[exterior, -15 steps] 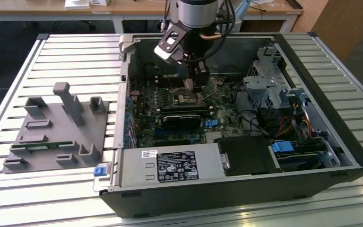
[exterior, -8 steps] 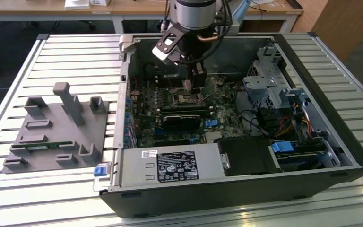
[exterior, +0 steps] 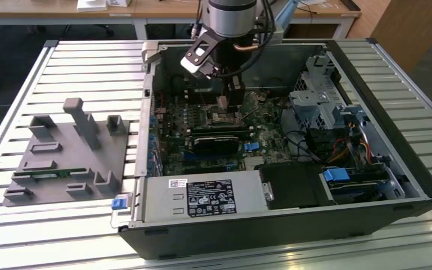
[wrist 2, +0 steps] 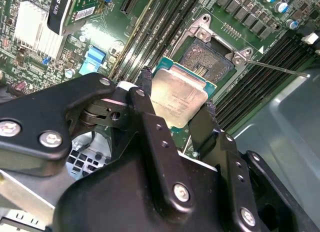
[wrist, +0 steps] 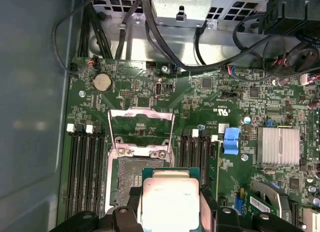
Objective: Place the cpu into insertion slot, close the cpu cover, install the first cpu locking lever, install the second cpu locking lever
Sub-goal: 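Place the cpu into insertion slot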
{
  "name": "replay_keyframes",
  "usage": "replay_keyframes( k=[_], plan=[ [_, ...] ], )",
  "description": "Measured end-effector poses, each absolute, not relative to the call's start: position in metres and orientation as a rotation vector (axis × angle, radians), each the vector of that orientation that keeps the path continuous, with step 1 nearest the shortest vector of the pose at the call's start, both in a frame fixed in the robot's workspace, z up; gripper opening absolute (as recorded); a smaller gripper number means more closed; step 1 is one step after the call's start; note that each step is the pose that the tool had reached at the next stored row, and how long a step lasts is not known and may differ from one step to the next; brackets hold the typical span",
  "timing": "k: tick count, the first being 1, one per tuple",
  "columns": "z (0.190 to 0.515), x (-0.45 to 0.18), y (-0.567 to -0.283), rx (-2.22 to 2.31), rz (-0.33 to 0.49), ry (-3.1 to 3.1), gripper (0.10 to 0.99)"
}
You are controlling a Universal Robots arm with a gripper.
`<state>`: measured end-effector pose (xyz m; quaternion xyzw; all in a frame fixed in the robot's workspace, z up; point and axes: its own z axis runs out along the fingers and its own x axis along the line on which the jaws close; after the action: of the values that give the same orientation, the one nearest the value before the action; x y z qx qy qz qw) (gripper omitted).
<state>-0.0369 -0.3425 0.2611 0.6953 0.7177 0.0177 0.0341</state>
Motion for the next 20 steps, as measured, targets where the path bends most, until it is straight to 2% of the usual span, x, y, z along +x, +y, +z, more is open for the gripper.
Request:
replay_keyframes(
  k=[20],
  plan=[
    [0.2539, -0.038, -0.3404, 2.14, 0.055, 2.205, 0.541]
  ],
)
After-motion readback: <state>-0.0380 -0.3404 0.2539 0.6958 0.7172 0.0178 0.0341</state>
